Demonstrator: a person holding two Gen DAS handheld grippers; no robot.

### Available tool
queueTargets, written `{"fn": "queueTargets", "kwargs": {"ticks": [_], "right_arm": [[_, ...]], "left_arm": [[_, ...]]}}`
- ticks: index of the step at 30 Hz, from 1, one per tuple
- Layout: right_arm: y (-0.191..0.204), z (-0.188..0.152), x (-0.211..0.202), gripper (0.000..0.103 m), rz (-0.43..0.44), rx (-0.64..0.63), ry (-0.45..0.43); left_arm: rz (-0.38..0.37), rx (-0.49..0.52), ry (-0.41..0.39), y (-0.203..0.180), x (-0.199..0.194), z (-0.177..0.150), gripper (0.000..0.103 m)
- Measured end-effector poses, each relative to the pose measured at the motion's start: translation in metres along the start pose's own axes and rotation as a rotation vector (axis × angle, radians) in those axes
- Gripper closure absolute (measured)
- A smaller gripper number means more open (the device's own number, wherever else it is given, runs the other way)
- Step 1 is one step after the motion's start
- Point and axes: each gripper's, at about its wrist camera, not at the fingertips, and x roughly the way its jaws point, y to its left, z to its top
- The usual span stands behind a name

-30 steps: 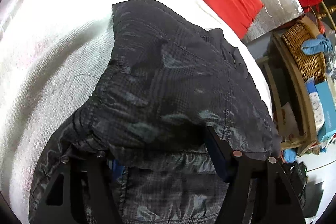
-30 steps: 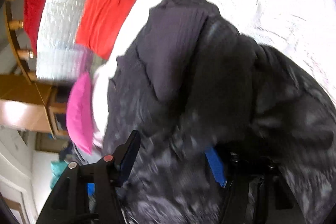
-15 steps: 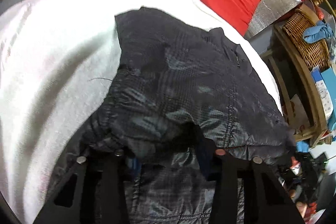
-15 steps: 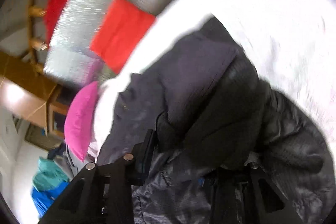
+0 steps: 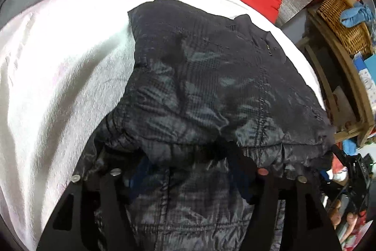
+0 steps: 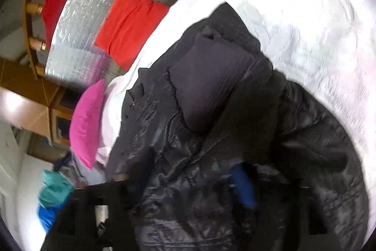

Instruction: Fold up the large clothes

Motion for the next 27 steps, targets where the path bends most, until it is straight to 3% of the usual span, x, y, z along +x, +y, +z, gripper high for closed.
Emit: {"fn": "queueTargets", "kwargs": {"ticks": [6, 8, 9, 12, 16, 18, 21, 25, 27], "right_arm": [[0.019, -0.003, 0.028, 0.03, 0.004, -0.052, -0.002], [0.021, -0.003, 0.031, 0.053, -0.003, -0.081, -0.027], [0.024, -0.004, 0.032, 0.065, -0.049, -0.121, -0.042], [0.033, -0.009, 0.023, 0.072, -0.062, -0.19, -0.081], [0.06, -0.022, -0.002, 0.074, -0.081, -0.36, -0.188], [0.06, -0.028, 0.005, 0.074, -0.156, -0.394, -0.143], [0.042, -0.026, 0.02, 0.075, -0.195, -0.327, -0.046], [0.035, -0.017, 0.01, 0.075, -0.107, -0.279, -0.017], [0.022, -0.009, 0.006, 0.07, -0.041, -0.179, 0.019]], "left_arm": [[-0.047, -0.066, -0.001, 0.017, -0.007, 0.0, 0.036], [-0.036, -0.055, -0.01, 0.019, -0.007, -0.002, 0.036], [-0.032, -0.047, -0.013, 0.019, -0.006, -0.003, 0.036], [-0.016, -0.024, -0.026, 0.012, -0.002, 0.0, 0.038], [-0.025, -0.009, -0.035, 0.008, -0.007, -0.001, 0.042], [-0.024, -0.025, -0.014, 0.013, -0.003, 0.0, 0.042], [-0.04, -0.034, -0.004, 0.015, -0.002, 0.002, 0.042], [-0.044, -0.015, 0.024, 0.015, -0.009, 0.0, 0.042], [-0.047, -0.005, 0.026, 0.016, -0.019, -0.004, 0.042]]}}
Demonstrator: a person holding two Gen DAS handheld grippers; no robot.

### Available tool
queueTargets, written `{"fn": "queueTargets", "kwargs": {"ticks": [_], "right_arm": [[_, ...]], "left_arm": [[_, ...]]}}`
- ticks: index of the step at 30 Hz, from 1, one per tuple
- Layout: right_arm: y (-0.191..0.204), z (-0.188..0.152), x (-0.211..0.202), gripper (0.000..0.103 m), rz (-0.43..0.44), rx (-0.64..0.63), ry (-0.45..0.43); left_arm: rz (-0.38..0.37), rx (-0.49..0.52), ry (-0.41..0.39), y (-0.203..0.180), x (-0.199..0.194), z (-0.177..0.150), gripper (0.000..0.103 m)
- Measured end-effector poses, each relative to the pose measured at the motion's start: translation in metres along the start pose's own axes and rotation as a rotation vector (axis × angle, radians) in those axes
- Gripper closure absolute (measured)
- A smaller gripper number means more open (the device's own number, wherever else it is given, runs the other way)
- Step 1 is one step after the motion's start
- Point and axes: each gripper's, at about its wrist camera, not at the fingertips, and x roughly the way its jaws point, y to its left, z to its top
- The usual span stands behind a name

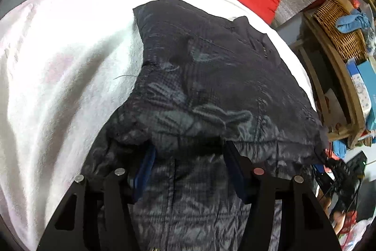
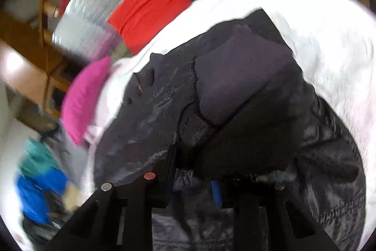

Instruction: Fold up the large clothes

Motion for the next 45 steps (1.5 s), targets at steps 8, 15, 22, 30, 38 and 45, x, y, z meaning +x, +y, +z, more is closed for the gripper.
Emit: {"fn": "queueTargets", "kwargs": {"ticks": [8, 15, 22, 30, 38, 45], "right_arm": [[-0.057, 0.013, -0.023, 0.031, 0.113, 0.304, -0.01], [-0.067, 0.017, -0.012, 0.034, 0.094, 0.373, -0.094], [-0.044, 0.02, -0.015, 0.071, -0.057, 0.198, -0.144], [-0.012, 0.01, -0.007, 0.072, -0.176, -0.042, -0.082], [-0.024, 0.009, -0.023, 0.054, -0.096, -0.045, -0.015], [-0.047, -0.024, -0.076, 0.027, 0.013, -0.063, -0.087]], "left_arm": [[0.01, 0.007, -0.098, 0.025, -0.058, -0.009, 0.032], [0.101, -0.12, -0.158, 0.065, -0.048, 0.013, 0.031], [0.161, -0.058, -0.145, 0.057, -0.027, 0.019, 0.031], [0.175, -0.043, -0.129, 0.055, -0.023, 0.017, 0.031], [0.162, -0.037, -0.137, 0.051, -0.031, 0.014, 0.031], [0.213, -0.002, -0.199, 0.06, -0.061, -0.007, 0.031]]}}
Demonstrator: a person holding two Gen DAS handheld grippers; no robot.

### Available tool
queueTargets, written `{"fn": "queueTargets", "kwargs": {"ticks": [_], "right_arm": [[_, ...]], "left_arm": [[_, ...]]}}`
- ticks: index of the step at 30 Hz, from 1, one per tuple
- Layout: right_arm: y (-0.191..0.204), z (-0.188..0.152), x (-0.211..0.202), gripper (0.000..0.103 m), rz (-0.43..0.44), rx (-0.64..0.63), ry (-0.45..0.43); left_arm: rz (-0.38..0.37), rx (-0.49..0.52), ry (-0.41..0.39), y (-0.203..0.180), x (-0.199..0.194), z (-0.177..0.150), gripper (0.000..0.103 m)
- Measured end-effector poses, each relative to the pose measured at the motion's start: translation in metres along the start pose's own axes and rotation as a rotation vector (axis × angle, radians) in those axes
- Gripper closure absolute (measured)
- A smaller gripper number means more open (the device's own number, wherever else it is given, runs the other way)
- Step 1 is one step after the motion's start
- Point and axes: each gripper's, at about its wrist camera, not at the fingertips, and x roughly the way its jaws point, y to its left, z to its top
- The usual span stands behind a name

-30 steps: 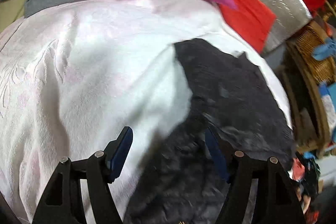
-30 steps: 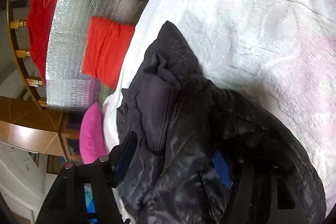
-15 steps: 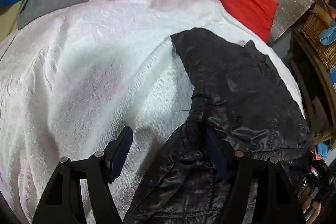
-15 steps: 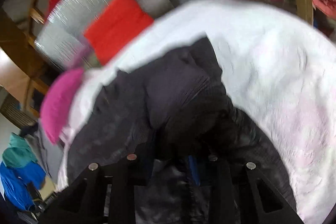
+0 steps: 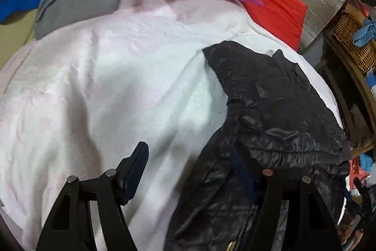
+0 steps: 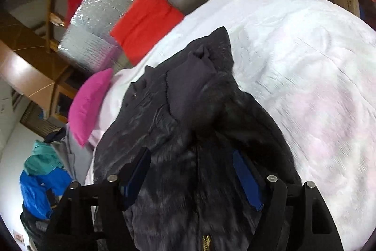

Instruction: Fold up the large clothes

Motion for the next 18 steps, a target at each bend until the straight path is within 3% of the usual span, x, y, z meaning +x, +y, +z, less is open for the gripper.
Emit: {"fn": "queueTargets", "kwargs": {"ticks": [8, 12, 15, 18], "right_arm": [[0.002, -0.04, -0.076, 0.027, 0.067, -0.135, -0.138], [0.008, -0.06, -0.106, 0.027, 0.002, -0.277, -0.202], [0.006, -0.076, -0.127, 0.027, -0.027, -0.351, -0.199], [-0.003, -0.088, -0.146, 0.027, 0.012, -0.347, -0.175]], "left_arm": [[0.033, 0.041, -0.077, -0.001, -0.04, -0.042, 0.031], [0.058, 0.142, -0.114, -0.016, -0.06, -0.076, 0.031], [0.083, 0.203, -0.134, -0.024, -0.07, -0.096, 0.031], [0.097, 0.237, -0.144, -0.026, -0.082, -0.117, 0.03]]}}
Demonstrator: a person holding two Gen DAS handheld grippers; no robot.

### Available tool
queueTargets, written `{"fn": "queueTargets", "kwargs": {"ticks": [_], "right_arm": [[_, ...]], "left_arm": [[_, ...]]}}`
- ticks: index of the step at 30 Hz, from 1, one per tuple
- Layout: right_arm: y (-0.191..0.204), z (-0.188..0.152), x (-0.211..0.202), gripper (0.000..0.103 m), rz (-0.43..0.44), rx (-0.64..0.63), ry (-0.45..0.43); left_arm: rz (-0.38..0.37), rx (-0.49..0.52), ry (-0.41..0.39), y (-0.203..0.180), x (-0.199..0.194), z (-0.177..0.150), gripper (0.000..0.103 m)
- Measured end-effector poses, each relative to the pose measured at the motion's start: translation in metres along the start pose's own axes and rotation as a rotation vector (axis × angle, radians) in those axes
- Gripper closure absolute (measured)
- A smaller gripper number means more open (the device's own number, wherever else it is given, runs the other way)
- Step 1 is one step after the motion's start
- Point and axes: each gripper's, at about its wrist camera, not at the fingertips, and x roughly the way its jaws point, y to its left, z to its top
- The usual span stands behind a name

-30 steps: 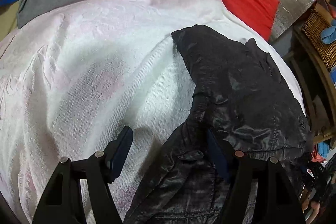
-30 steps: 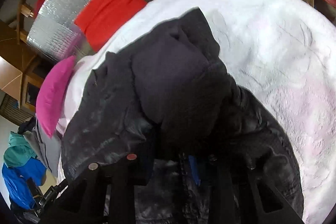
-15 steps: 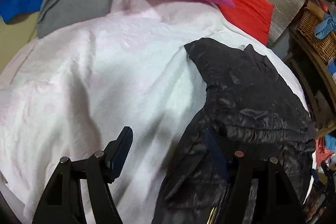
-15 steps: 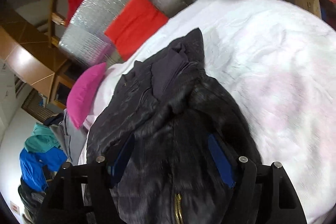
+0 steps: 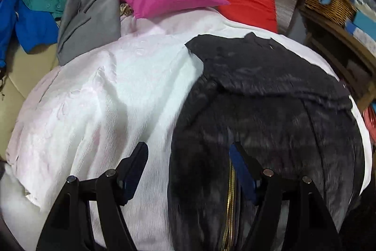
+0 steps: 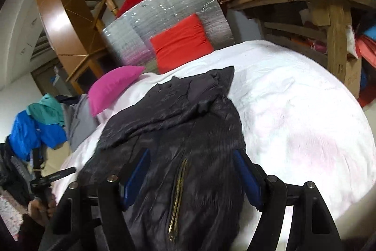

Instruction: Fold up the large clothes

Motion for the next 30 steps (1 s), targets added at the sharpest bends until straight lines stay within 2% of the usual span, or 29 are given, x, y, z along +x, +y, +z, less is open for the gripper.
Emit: {"fn": "queueTargets", "kwargs": {"ticks": [5, 7, 10, 13, 15, 18, 21, 23, 25, 27, 30], "right_arm": [[-0.023, -0.024, -0.005, 0.026, 0.101, 0.159, 0.165], [-0.037, -0.038, 0.005, 0.026, 0.077, 0.223, 0.235], [-0.047, -0.055, 0.022, 0.026, 0.039, 0.282, 0.346], [-0.049, -0.071, 0.039, 0.026, 0.046, 0.326, 0.439], [-0.046, -0.086, 0.053, 0.026, 0.017, 0.331, 0.498], [-0.042, -0.099, 0.067, 0.026, -0.068, 0.297, 0.529], [-0.038, -0.107, 0.072, 0.026, -0.09, 0.289, 0.52], [-0.038, -0.106, 0.07, 0.027, -0.08, 0.28, 0.52], [-0.039, -0.106, 0.065, 0.036, -0.053, 0.292, 0.517], [-0.035, -0.103, 0.057, 0.041, -0.029, 0.259, 0.507], [-0.029, -0.099, 0.047, 0.041, -0.001, 0.207, 0.493]], "left_arm": [[-0.038, -0.017, 0.054, -0.002, -0.012, -0.025, 0.029], [-0.053, -0.036, 0.103, -0.002, -0.013, -0.036, 0.029], [-0.036, -0.046, 0.191, -0.003, -0.01, -0.048, 0.029], [-0.024, -0.055, 0.234, -0.005, -0.008, -0.056, 0.029], [-0.015, -0.056, 0.254, -0.006, -0.005, -0.06, 0.029], [0.004, -0.052, 0.283, -0.006, -0.002, -0.063, 0.029], [0.016, -0.048, 0.328, -0.004, 0.002, -0.065, 0.029], [0.0, -0.046, 0.348, -0.003, 0.004, -0.068, 0.029], [-0.027, -0.041, 0.379, -0.004, 0.006, -0.071, 0.029], [-0.036, -0.037, 0.392, -0.005, 0.006, -0.073, 0.029], [-0.04, -0.026, 0.418, -0.006, 0.008, -0.078, 0.029]]}}
